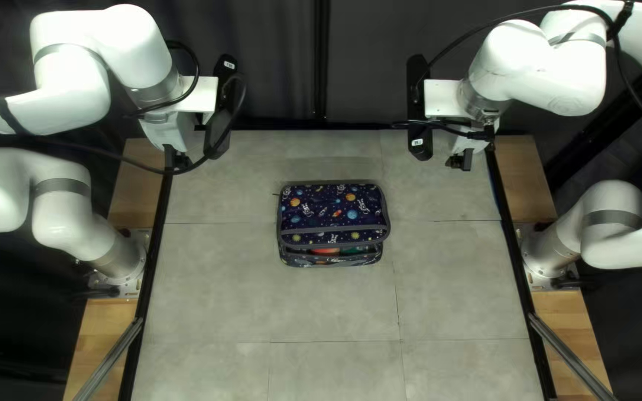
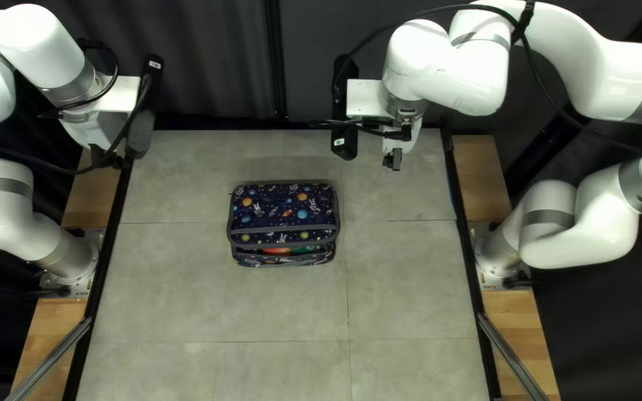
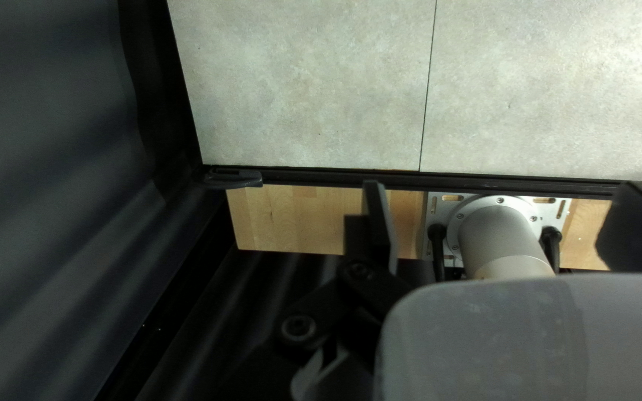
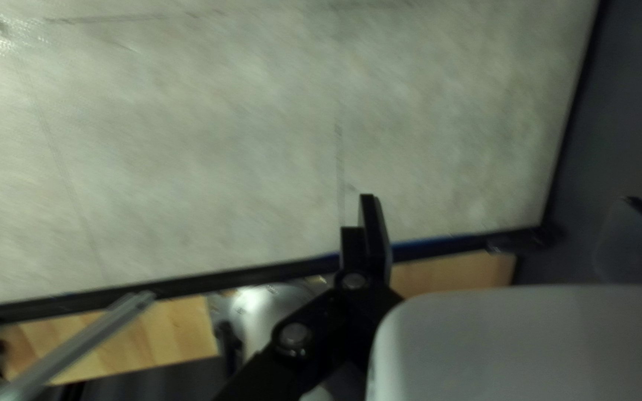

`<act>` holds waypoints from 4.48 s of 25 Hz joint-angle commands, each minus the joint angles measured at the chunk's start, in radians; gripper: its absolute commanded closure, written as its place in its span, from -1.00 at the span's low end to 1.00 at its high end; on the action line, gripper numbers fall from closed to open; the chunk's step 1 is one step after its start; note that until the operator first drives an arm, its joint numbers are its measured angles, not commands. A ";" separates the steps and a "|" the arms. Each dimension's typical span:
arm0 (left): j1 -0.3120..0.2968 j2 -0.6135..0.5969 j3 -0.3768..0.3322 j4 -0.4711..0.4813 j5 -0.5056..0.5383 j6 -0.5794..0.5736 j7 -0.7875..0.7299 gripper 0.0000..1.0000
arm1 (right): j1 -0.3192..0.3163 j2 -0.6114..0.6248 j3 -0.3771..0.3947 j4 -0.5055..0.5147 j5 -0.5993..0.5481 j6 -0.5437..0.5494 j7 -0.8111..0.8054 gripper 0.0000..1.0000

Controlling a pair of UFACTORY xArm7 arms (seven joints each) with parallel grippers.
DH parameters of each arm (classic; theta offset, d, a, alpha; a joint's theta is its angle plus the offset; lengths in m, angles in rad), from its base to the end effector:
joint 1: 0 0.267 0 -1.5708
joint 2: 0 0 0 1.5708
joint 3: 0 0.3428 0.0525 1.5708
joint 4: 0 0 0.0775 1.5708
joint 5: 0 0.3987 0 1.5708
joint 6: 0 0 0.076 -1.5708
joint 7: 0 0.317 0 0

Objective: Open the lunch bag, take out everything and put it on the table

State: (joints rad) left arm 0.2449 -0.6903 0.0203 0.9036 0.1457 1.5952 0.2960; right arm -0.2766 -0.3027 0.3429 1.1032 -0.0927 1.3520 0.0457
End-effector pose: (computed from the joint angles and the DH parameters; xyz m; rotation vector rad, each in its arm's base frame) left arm 0.2724 0.1215 0.3371 -3.0134 0.0482 0.0571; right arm 0.4484 -0.0002 0.3048 2.9513 0.0391 0.0675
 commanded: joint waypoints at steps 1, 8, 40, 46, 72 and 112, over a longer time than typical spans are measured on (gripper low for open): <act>0.000 0.000 0.000 0.000 0.000 0.000 0.000 -1.00 | 0.016 0.043 0.024 -0.001 0.015 -0.054 0.024 -1.00; 0.000 0.000 0.000 0.000 0.000 0.000 0.000 -1.00 | 0.016 0.043 0.024 -0.001 0.015 -0.054 0.024 -1.00; 0.000 0.000 0.000 0.000 0.000 0.000 0.000 -1.00 | 0.070 0.485 0.099 -0.063 -0.669 -0.312 0.559 -1.00; 0.000 0.000 0.000 0.000 0.000 0.000 0.000 -1.00 | 0.092 0.493 0.100 -0.064 -0.728 -0.274 0.624 -1.00; 0.000 0.000 0.000 0.000 0.000 0.000 0.000 -1.00 | 0.101 0.581 0.073 -0.046 -0.824 -0.293 0.705 -1.00; 0.000 0.000 0.000 0.000 0.000 0.000 0.000 -1.00 | 0.061 0.449 0.065 -0.002 -0.681 -0.236 0.579 1.00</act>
State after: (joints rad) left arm 0.2449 -0.6903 0.0203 0.9036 0.1457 1.5952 0.2960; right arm -0.1996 0.1498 0.4194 1.0954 -0.7791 1.1179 0.6503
